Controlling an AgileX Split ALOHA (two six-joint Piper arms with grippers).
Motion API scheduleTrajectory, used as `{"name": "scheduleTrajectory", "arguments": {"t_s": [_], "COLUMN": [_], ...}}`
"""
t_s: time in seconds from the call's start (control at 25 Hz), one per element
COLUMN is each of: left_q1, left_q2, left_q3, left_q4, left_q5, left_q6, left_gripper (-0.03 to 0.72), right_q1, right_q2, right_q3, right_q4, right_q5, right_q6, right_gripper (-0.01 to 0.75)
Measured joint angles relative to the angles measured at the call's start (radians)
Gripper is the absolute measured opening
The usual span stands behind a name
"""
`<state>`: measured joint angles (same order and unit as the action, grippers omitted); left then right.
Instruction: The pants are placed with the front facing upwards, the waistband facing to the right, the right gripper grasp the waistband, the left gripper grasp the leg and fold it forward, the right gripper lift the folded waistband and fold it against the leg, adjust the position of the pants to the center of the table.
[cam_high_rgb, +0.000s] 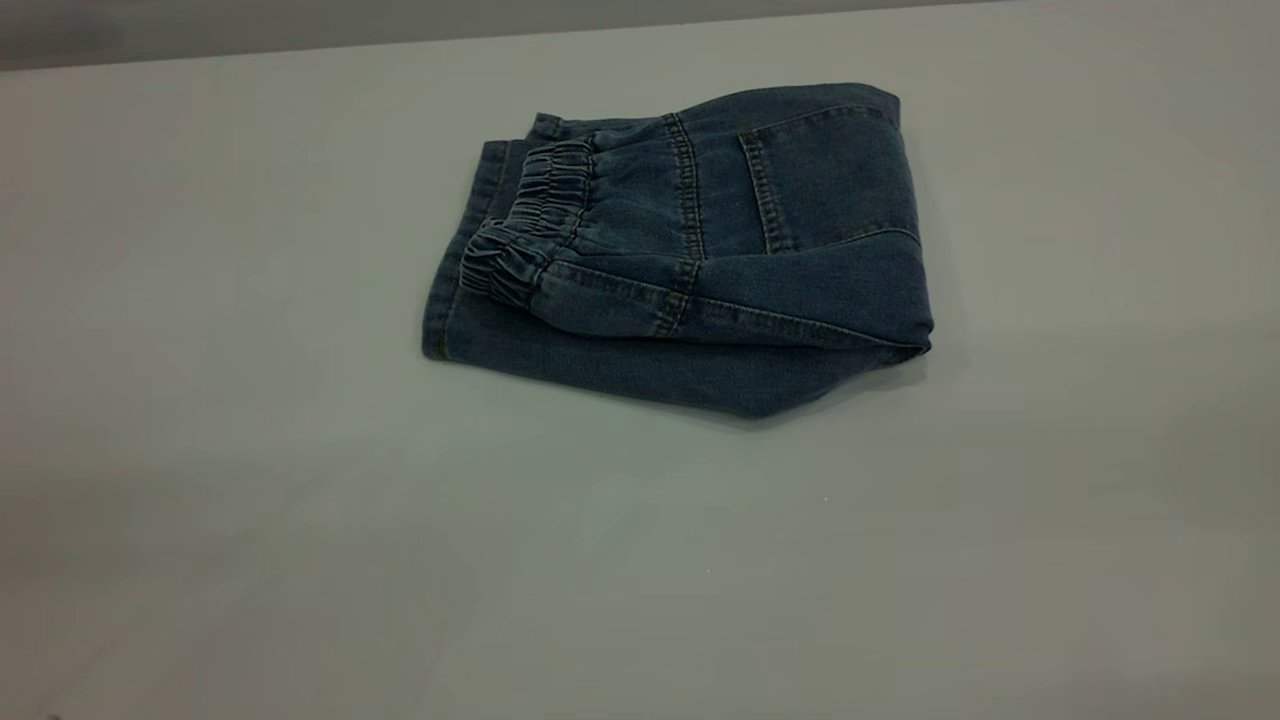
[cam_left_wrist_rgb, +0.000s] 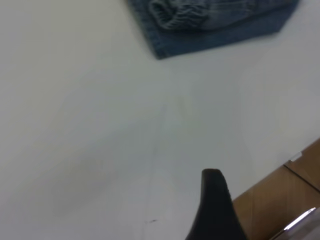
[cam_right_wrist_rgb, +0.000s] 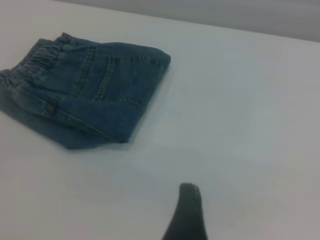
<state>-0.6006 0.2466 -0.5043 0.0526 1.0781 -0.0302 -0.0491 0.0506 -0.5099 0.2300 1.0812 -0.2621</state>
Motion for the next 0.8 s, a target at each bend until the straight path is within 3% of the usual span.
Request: {"name": "scheduleTrajectory", "arguments": {"t_s": [0.48, 0.64, 0.8], "left_q1": [0.013, 0.114, 0.278], "left_q2": [-0.002, -0.039, -0.097], "left_q3": [0.001, 0.001, 0.001], "left_q4": [0.0, 0.0, 0.0], "left_q5": [0.001, 0.002, 0.003], "left_q6": [0.002, 0.001, 0.001], "left_gripper": [0.44, 0.44, 0.44], "right_q1": [0.0, 0.0, 0.022], "right_q2": [0.0, 0.0, 0.0], "right_q3": [0.0, 0.0, 0.0], "right_q4": [0.003, 0.003, 0.003], "right_q5": [0.002, 0.002, 0.002], "right_q6": [-0.001, -0.001, -0.001], "right_gripper": [0.524, 0.524, 0.524]}}
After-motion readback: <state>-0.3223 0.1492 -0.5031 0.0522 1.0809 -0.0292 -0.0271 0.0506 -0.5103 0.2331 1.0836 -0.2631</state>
